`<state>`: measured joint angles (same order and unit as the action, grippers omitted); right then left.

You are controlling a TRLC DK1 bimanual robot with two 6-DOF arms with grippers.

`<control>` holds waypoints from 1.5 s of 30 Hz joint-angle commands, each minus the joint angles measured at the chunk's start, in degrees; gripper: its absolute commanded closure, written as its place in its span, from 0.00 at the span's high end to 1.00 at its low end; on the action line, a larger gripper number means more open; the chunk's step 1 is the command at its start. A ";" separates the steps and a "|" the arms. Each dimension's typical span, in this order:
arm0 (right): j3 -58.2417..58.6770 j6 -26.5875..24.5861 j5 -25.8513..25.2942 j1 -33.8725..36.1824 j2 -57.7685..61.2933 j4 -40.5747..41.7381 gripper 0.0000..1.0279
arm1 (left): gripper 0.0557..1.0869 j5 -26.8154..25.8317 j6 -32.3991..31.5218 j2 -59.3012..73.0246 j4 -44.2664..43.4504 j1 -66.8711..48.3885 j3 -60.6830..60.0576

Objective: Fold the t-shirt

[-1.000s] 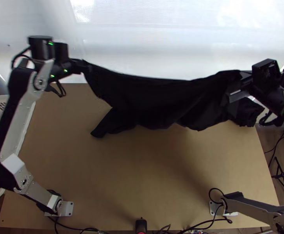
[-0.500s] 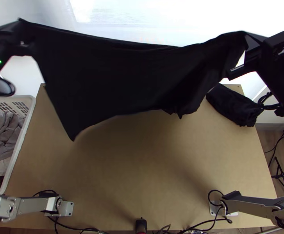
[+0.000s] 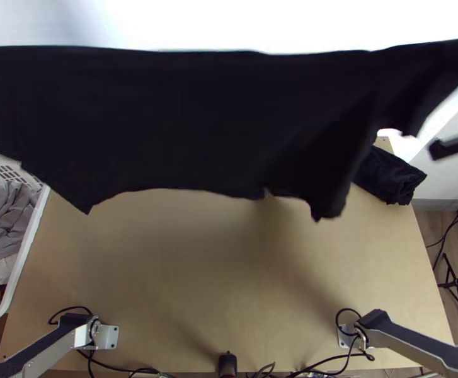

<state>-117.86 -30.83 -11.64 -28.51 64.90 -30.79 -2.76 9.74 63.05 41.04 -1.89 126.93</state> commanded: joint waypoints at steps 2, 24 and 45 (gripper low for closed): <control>2.02 -6.70 -0.14 -0.76 -8.04 2.92 0.03 | 0.04 0.13 2.48 -6.80 0.27 1.80 0.42; 4.66 0.86 13.66 11.29 -22.10 -5.43 0.03 | 0.04 -15.60 -1.74 -16.90 8.01 19.29 0.24; 43.51 17.65 13.13 14.19 -23.95 -0.68 0.03 | 0.04 -23.69 -12.11 -17.61 -2.19 20.35 -51.61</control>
<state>-83.66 -16.71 1.89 -14.81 38.09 -35.27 -28.12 -1.02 43.70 44.71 22.76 90.70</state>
